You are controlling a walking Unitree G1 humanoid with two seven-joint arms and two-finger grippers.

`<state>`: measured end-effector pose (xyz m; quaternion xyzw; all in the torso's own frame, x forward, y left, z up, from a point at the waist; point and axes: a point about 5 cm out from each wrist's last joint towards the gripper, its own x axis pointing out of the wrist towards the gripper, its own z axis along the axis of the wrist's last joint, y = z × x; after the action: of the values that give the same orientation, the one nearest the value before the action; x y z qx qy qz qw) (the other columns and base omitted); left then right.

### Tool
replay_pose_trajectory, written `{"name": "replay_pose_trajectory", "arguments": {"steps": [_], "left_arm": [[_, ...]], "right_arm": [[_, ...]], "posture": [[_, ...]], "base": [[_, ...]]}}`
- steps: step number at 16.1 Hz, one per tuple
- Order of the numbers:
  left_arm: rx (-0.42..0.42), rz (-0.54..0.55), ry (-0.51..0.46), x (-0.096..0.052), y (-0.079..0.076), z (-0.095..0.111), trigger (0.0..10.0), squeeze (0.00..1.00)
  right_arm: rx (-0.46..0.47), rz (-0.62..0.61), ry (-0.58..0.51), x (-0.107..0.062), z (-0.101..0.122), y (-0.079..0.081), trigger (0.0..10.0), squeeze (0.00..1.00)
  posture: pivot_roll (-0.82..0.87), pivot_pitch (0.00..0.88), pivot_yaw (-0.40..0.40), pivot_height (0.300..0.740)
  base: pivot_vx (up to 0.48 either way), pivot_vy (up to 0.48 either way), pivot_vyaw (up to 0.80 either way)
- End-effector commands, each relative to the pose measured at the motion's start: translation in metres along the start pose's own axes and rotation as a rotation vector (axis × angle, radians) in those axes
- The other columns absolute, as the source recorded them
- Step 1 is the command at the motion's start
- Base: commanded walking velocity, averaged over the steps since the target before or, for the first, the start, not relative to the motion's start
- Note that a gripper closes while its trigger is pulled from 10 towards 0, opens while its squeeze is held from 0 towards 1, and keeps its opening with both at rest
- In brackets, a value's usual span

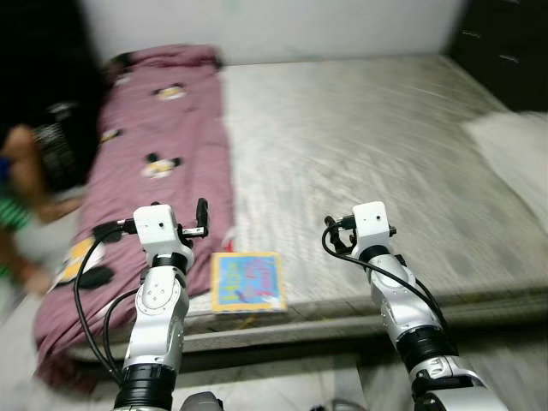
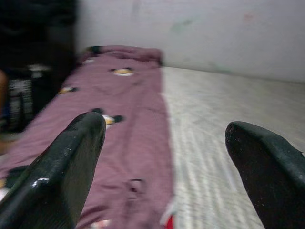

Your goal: Clean up the room

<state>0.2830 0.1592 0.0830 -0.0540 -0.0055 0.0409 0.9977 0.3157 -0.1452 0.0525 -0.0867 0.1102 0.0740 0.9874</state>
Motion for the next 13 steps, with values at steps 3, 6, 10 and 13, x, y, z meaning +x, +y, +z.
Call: {"name": "replay_pose_trajectory", "arguments": {"steps": [3, 6, 10, 13], "left_arm": [[0.002, 0.027, 0.008, 0.0001, 0.0056, 0.0010, 10.0, 0.00], [-0.003, 0.026, 0.010, 0.0006, 0.0057, 0.0004, 10.0, 0.00], [-0.009, 0.030, 0.014, 0.0009, 0.0060, 0.0001, 10.0, 0.00], [-0.016, 0.029, 0.018, 0.0011, 0.0058, -0.0006, 10.0, 0.00]], "right_arm": [[0.023, 0.009, -0.007, 0.0027, 0.0042, 0.0041, 10.0, 0.00], [0.026, 0.009, -0.007, 0.0027, 0.0040, 0.0039, 10.0, 0.00], [0.031, 0.010, -0.004, 0.0031, 0.0042, 0.0039, 10.0, 0.00], [0.034, 0.008, 0.000, 0.0031, 0.0034, 0.0036, 10.0, 0.00]], "posture": [[-0.05, 0.000, 0.025, 0.740], [-0.05, 0.000, 0.025, 0.740], [-0.05, 0.000, 0.025, 0.740], [-0.05, 0.000, 0.025, 0.740]], "base": [[0.119, 0.000, 0.21], [0.000, 0.000, 0.00], [0.000, 0.097, 0.00], [0.000, 0.480, 0.00]]}}
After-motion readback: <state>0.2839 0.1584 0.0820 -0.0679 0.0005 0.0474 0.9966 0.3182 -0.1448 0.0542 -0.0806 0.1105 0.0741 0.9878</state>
